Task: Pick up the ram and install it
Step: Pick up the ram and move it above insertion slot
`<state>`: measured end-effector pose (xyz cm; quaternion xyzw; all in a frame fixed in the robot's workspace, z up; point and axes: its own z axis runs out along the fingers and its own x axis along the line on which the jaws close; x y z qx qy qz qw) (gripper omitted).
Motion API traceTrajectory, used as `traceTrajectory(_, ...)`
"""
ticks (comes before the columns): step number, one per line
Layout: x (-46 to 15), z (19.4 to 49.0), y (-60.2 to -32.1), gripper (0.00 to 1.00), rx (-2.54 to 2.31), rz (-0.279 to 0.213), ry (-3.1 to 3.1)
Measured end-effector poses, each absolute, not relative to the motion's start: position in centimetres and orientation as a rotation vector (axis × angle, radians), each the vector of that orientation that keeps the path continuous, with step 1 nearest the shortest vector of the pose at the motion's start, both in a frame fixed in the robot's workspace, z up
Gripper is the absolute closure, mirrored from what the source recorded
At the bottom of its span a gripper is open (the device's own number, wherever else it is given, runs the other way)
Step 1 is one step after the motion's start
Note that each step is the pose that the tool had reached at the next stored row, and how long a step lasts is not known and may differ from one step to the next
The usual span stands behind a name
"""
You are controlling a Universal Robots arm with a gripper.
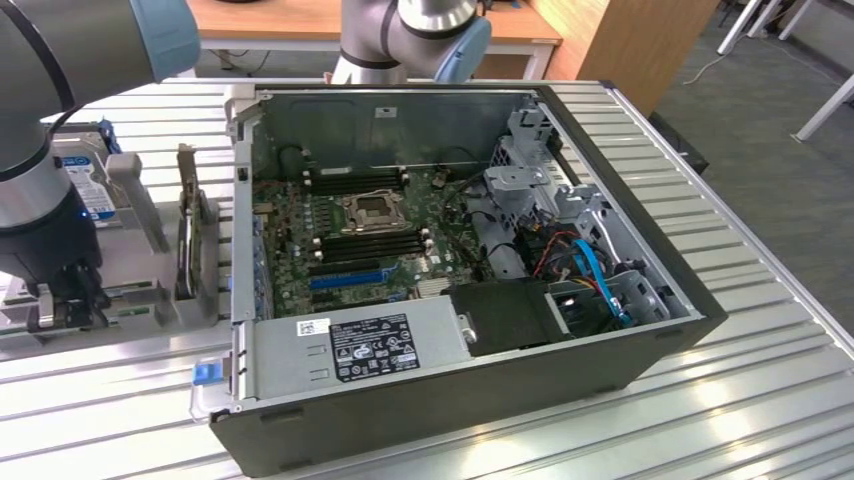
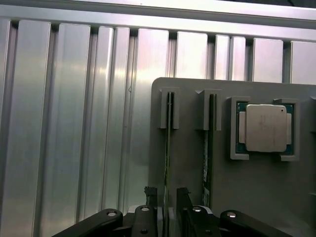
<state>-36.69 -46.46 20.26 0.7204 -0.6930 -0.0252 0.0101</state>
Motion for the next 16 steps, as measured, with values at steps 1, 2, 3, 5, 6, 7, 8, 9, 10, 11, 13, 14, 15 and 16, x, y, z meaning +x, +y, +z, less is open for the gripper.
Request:
traceTrajectory(1, -36.69, 20.21, -46.46, 0.7, 2.249, -0.079, -2.163)
traceTrajectory(2, -36.69, 20.14, -46.46, 0.7, 2.249, -0.079, -2.163)
traceTrajectory(3, -36.69, 20.08, -46.46, 0.7, 2.249, -0.079, -2.163)
traceTrajectory(5, -36.69, 19.96, -46.46, 0.7, 2.249, -0.079, -2.163)
traceTrajectory(6, -36.69, 19.89, -46.46, 0.7, 2.249, -0.079, -2.163)
traceTrajectory(7, -36.69, 19.83, -46.46, 0.7, 2.249, -0.079, -2.163)
traceTrajectory(8, -36.69, 19.77, -46.46, 0.7, 2.249, -0.079, -2.163)
traceTrajectory(9, -36.69, 19.72, -46.46, 0.7, 2.249, -0.079, -2.163)
traceTrajectory(10, -36.69, 19.7, -46.47, 0.7, 2.249, -0.079, -2.163)
traceTrajectory(11, -36.69, 19.7, -46.47, 0.7, 2.249, -0.079, -2.163)
traceTrajectory(13, -36.69, 19.7, -46.46, 0.7, 2.249, -0.079, -2.163)
traceTrajectory(14, -36.69, 19.69, -46.46, 0.7, 2.249, -0.079, -2.163)
traceTrajectory(15, -36.69, 19.69, -46.46, 0.7, 2.249, -0.079, -2.163)
traceTrajectory(16, -36.69, 19.69, -46.46, 0.7, 2.249, -0.079, -2.163)
